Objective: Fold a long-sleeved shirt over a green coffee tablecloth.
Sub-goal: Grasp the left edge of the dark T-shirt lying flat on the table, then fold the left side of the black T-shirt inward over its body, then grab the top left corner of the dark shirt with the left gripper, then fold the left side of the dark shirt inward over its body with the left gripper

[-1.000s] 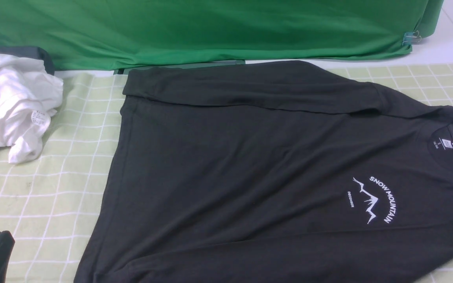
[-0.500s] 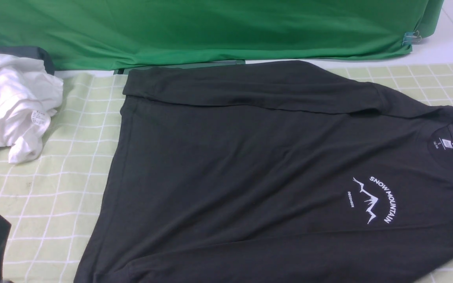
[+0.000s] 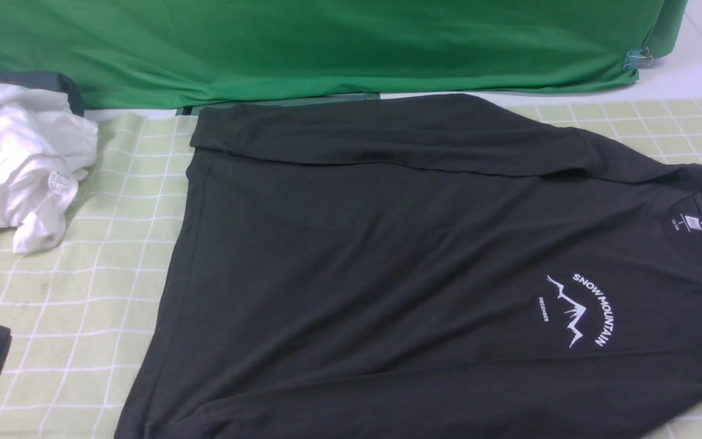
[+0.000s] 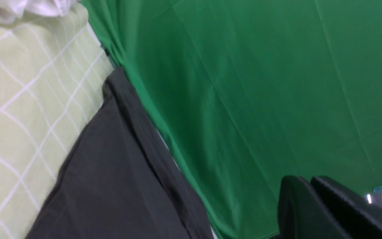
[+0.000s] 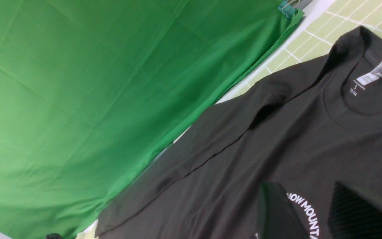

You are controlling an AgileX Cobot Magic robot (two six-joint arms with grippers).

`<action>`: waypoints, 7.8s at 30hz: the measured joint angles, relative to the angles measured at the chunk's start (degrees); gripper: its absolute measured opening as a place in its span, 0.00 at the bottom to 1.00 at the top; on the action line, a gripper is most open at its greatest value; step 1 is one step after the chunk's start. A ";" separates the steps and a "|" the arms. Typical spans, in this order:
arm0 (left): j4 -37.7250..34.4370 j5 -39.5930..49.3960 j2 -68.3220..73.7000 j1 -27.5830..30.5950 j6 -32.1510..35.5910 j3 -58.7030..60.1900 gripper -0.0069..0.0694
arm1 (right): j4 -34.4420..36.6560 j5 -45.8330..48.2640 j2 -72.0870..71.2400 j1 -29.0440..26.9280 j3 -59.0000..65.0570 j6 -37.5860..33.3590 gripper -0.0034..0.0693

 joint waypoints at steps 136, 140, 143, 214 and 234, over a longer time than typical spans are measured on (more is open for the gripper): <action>15.36 50.31 126.20 0.00 12.50 -111.17 0.48 | 0.40 53.34 49.85 5.10 -57.11 -49.26 0.15; 15.36 51.53 133.42 0.15 6.27 -117.67 0.44 | 0.40 53.34 51.91 5.10 -57.11 -49.25 0.15; 15.24 52.54 136.18 0.35 3.64 -120.50 0.42 | 0.40 53.34 53.08 5.10 -57.11 -49.25 0.15; 40.69 67.02 112.79 -13.52 -8.44 -97.59 0.12 | 0.40 47.87 54.19 5.10 -57.11 -50.73 0.24; 46.43 62.45 104.65 -12.75 -6.67 -91.34 0.12 | 0.40 47.66 54.19 5.10 -57.11 -49.59 0.25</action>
